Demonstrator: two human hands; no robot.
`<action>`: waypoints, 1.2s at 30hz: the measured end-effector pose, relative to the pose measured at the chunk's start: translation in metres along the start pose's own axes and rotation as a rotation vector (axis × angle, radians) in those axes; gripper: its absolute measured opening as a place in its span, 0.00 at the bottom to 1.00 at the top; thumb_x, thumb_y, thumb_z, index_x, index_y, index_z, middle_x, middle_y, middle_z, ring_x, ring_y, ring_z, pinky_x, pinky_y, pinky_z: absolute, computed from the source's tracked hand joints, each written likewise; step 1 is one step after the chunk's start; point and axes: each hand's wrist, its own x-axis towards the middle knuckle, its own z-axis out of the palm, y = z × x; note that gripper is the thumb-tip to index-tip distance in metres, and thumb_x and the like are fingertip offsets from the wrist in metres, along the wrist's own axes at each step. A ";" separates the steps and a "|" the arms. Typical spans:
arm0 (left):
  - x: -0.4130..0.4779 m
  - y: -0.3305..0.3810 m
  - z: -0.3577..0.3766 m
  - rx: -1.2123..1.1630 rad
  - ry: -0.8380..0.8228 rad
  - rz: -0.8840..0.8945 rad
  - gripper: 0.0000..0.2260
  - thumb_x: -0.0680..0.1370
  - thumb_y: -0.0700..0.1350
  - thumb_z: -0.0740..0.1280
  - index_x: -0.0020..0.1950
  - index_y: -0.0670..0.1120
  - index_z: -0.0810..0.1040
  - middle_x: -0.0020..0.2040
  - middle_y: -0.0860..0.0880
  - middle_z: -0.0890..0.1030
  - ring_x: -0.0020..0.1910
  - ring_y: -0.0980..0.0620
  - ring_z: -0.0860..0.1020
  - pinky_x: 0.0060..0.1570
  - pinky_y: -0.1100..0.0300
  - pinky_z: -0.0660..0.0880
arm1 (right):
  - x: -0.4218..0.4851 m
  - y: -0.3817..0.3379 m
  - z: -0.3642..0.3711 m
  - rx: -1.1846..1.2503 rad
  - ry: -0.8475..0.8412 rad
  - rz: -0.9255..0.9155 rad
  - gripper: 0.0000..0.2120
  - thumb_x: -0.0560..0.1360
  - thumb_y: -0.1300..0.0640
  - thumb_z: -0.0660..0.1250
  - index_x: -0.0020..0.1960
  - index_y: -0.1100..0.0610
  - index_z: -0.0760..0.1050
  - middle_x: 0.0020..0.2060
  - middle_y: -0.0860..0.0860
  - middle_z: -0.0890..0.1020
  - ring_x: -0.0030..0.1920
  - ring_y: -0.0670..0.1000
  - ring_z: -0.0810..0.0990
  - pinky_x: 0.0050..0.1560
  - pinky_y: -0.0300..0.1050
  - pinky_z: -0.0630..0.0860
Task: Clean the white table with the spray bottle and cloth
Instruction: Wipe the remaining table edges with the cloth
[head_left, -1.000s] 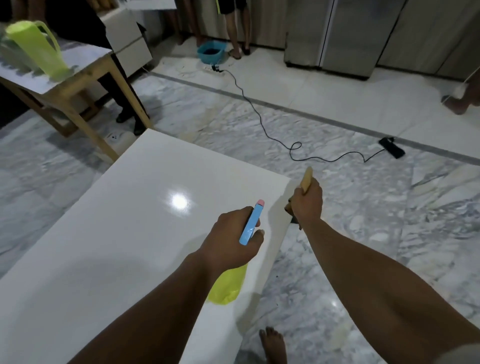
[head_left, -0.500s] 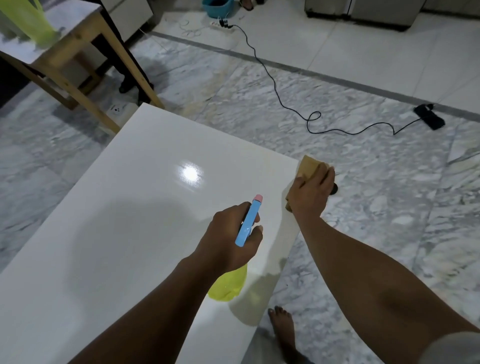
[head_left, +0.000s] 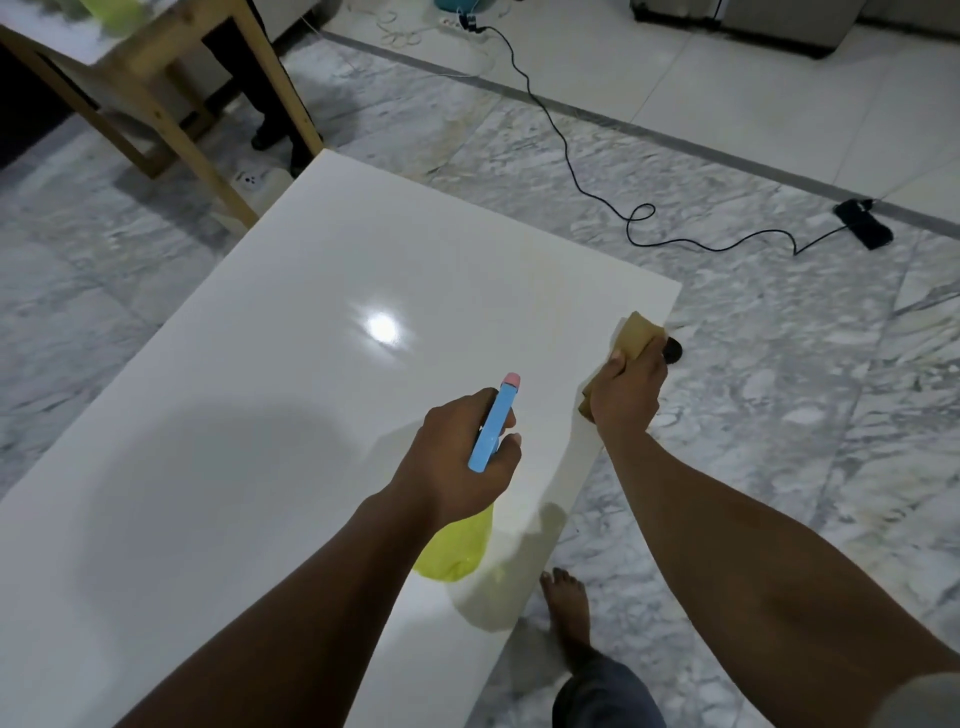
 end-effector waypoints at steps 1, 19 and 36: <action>-0.014 -0.005 -0.002 0.002 0.003 0.001 0.04 0.80 0.45 0.70 0.49 0.47 0.76 0.42 0.46 0.83 0.38 0.45 0.83 0.44 0.51 0.80 | -0.015 0.004 0.001 -0.004 -0.001 -0.002 0.30 0.84 0.53 0.54 0.81 0.59 0.47 0.76 0.60 0.61 0.69 0.63 0.70 0.57 0.61 0.73; -0.377 -0.171 -0.052 -0.073 0.084 -0.102 0.03 0.80 0.44 0.71 0.49 0.48 0.78 0.39 0.52 0.79 0.35 0.51 0.78 0.45 0.43 0.85 | -0.428 0.096 0.024 -0.084 -0.063 -0.049 0.26 0.84 0.50 0.52 0.80 0.45 0.52 0.78 0.59 0.54 0.69 0.64 0.68 0.64 0.59 0.71; -0.678 -0.246 -0.067 -0.032 0.168 -0.182 0.03 0.81 0.44 0.70 0.49 0.48 0.77 0.46 0.45 0.83 0.42 0.42 0.86 0.48 0.47 0.84 | -0.757 0.167 0.029 -0.083 -0.210 -0.020 0.26 0.84 0.47 0.51 0.80 0.42 0.47 0.79 0.58 0.51 0.68 0.65 0.70 0.66 0.58 0.71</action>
